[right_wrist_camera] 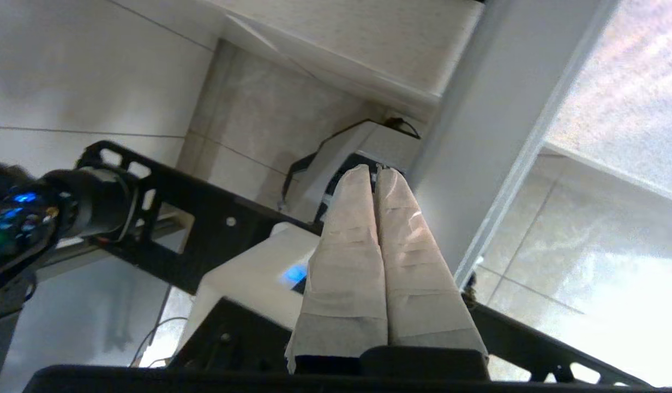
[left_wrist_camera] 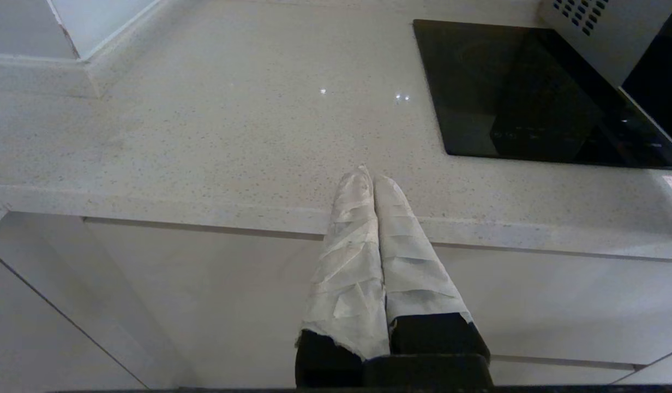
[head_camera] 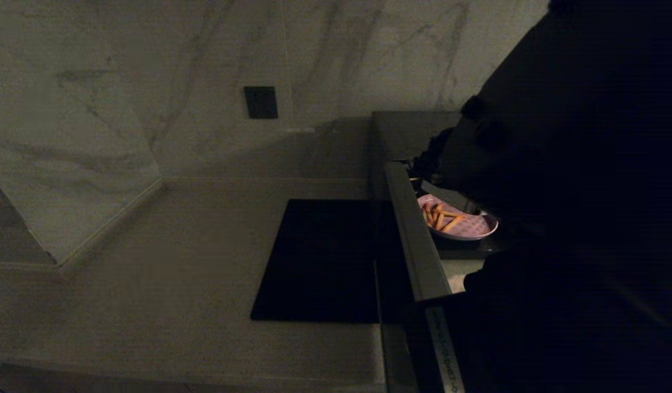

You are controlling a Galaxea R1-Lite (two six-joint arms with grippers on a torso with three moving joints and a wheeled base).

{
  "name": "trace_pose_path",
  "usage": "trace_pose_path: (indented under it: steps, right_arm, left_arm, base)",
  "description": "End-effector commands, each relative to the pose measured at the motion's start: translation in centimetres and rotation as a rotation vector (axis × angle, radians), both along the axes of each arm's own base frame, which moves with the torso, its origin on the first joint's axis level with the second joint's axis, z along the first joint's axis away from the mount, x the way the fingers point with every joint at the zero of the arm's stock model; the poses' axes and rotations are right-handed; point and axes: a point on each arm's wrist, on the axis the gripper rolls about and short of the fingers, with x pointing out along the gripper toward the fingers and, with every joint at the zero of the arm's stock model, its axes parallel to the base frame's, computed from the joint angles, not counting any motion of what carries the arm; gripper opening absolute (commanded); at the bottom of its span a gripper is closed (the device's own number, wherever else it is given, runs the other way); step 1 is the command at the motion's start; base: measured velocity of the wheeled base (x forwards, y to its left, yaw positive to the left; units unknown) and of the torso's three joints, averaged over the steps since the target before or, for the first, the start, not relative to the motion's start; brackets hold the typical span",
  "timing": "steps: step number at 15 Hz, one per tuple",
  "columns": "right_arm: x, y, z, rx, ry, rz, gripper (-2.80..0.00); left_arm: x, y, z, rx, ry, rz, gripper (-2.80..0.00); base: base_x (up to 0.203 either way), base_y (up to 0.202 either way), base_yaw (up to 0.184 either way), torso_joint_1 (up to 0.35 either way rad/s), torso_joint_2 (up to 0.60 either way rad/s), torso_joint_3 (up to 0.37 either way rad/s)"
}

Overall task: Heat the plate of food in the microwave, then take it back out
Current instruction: Close the microwave oven

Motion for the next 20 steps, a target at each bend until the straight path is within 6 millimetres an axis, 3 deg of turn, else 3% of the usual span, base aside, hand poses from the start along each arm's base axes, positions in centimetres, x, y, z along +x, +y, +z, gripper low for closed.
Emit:
trace_pose_path:
  steps: [1, 9, 20]
  right_arm:
    - [0.5, -0.2, -0.2, -0.012, 0.006, -0.025, -2.8]
    - [1.5, -0.5, -1.3, -0.053, 0.02, -0.068, -2.8]
    - [7.8, -4.1, -3.9, -0.105, -0.097, -0.478, -2.8]
  left_arm:
    - [0.0, 0.0, 0.0, -0.001, 0.0, 0.001, -2.8]
    - [0.0, 0.0, 0.0, -0.001, 0.0, 0.001, -2.8]
    - [0.0, 0.0, 0.0, -0.001, 0.0, 0.001, -2.8]
  base:
    - [0.0, 0.0, 0.0, 0.0, 0.0, 0.0]
    - [0.0, 0.0, 0.0, 0.0, 0.0, 0.0]
    - [0.0, 0.0, 0.0, 0.0, 0.0, 0.0]
